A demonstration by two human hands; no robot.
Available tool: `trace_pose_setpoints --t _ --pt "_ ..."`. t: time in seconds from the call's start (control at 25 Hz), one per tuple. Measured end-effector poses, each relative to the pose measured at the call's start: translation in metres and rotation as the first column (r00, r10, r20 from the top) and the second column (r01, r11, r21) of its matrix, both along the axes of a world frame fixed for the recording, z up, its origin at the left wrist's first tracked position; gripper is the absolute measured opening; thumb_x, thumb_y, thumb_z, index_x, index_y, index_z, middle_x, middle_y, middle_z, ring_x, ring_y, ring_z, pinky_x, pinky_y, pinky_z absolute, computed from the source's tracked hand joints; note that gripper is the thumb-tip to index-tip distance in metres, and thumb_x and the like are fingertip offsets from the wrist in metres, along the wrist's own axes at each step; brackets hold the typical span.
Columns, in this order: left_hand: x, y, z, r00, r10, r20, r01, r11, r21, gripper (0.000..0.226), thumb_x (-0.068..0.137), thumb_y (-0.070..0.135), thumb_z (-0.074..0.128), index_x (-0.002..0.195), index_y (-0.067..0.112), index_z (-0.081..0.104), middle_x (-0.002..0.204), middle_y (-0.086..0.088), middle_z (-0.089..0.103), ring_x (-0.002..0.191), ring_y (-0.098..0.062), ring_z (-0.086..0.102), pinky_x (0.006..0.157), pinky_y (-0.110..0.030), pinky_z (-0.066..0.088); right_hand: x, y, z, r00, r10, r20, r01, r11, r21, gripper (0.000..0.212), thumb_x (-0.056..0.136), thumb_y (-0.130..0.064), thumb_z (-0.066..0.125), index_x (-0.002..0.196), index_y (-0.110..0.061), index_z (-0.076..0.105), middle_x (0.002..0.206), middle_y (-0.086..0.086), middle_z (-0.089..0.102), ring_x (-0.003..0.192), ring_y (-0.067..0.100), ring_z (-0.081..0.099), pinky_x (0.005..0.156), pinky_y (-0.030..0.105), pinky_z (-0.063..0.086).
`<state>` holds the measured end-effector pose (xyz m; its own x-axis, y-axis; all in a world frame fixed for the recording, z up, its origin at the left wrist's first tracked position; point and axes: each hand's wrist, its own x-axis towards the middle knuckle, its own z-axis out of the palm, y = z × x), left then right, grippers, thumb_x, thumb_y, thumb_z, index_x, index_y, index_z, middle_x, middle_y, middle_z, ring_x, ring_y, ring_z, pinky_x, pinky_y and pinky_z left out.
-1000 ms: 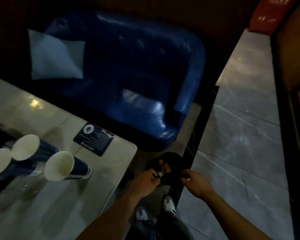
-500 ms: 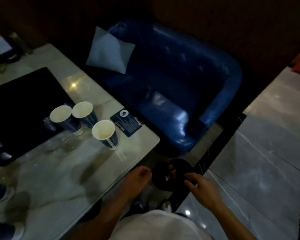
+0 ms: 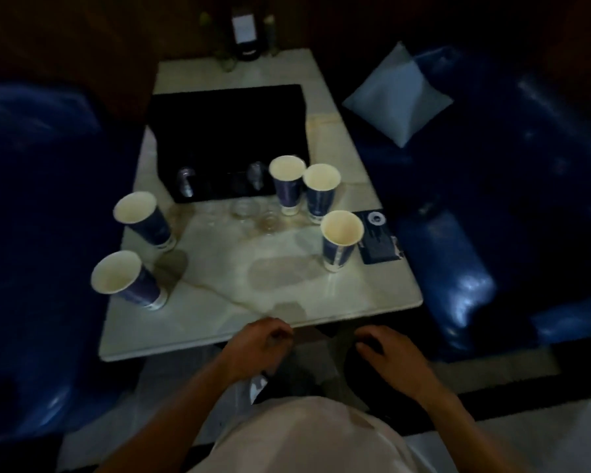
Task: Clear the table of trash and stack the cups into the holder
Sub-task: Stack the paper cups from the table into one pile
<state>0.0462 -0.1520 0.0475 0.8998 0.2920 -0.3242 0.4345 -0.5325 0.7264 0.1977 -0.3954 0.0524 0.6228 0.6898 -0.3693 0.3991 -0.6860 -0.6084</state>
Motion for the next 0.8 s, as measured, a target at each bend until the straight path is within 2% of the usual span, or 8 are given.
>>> trace_pose_setpoints --t 0.12,0.28,0.36,0.48,0.56,0.68,0.8 --pt "-0.027 0.028 0.018 0.998 0.01 -0.068 -0.002 0.994 0.105 0.023 0.09 0.034 0.062 0.111 0.026 0.066 0.115 0.002 0.067 0.106 -0.015 0.062 0.092 -0.029 0.049 0.005 0.05 0.014 0.99 0.135 0.035 -0.136 0.99 0.024 0.031 0.094 -0.033 0.058 0.123 -0.024 0.062 0.124 0.0 0.064 0.112 0.014 0.058 0.096 0.027 0.045" --pt "-0.052 0.067 0.042 0.99 -0.007 -0.142 0.051 0.951 0.305 0.033 0.09 0.043 0.058 0.12 0.03 0.06 0.127 0.004 0.06 0.116 -0.018 0.056 0.097 -0.031 0.043 0.011 0.106 0.032 0.955 0.26 0.144 -0.268 0.963 0.038 0.031 0.094 -0.039 0.056 0.123 -0.029 0.061 0.125 -0.005 0.061 0.115 0.015 0.056 0.091 0.028 0.044" --pt "-0.064 0.089 0.056 0.992 0.029 -0.12 0.02 0.921 0.388 0.035 0.089 0.048 0.055 0.12 0.033 0.059 0.128 0.007 0.059 0.115 -0.018 0.056 0.097 -0.034 0.045 0.016 0.132 0.041 0.931 0.274 0.242 -0.299 0.951 0.073 0.03 0.094 -0.037 0.057 0.122 -0.028 0.062 0.125 -0.005 0.061 0.114 0.016 0.056 0.086 0.025 0.042" --pt "-0.077 0.124 0.07 0.997 0.033 0.069 -0.067 0.815 0.576 0.032 0.086 0.043 0.061 0.113 0.027 0.066 0.117 0.005 0.066 0.103 -0.021 0.064 0.087 -0.033 0.05 0.029 0.166 0.054 0.873 0.202 0.444 -0.305 0.936 0.174 0.027 0.09 -0.027 0.063 0.116 -0.022 0.065 0.117 -0.002 0.065 0.108 0.022 0.059 0.086 0.031 0.046" --pt "-0.081 0.148 0.073 0.99 0.01 0.142 -0.106 0.719 0.687 0.033 0.084 0.043 0.061 0.108 0.021 0.067 0.111 0.0 0.068 0.101 -0.025 0.066 0.087 -0.039 0.051 0.038 0.18 0.058 0.805 0.111 0.583 -0.294 0.928 0.23 0.029 0.085 -0.022 0.07 0.113 -0.016 0.067 0.112 0.005 0.066 0.104 0.028 0.059 0.087 0.039 0.049" --pt "-0.082 0.183 0.071 0.985 0.094 0.142 -0.169 0.639 0.75 0.044 0.084 0.052 0.049 0.114 0.022 0.061 0.121 -0.002 0.064 0.114 -0.028 0.059 0.097 -0.047 0.046 0.059 0.195 0.059 0.698 0.004 0.716 -0.254 0.936 0.242 0.041 0.079 -0.023 0.076 0.116 -0.009 0.067 0.118 0.012 0.065 0.113 0.034 0.056 0.093 0.048 0.048" --pt "-0.08 0.215 0.063 0.97 0.227 0.089 -0.211 0.596 0.775 0.055 0.082 0.058 0.043 0.125 0.025 0.054 0.135 -0.005 0.055 0.13 -0.03 0.046 0.105 -0.052 0.037 0.075 0.198 0.047 0.687 -0.04 0.725 -0.115 0.98 0.163 0.055 0.075 -0.033 0.079 0.124 -0.013 0.063 0.132 0.013 0.059 0.131 0.04 0.043 0.101 0.056 0.039"
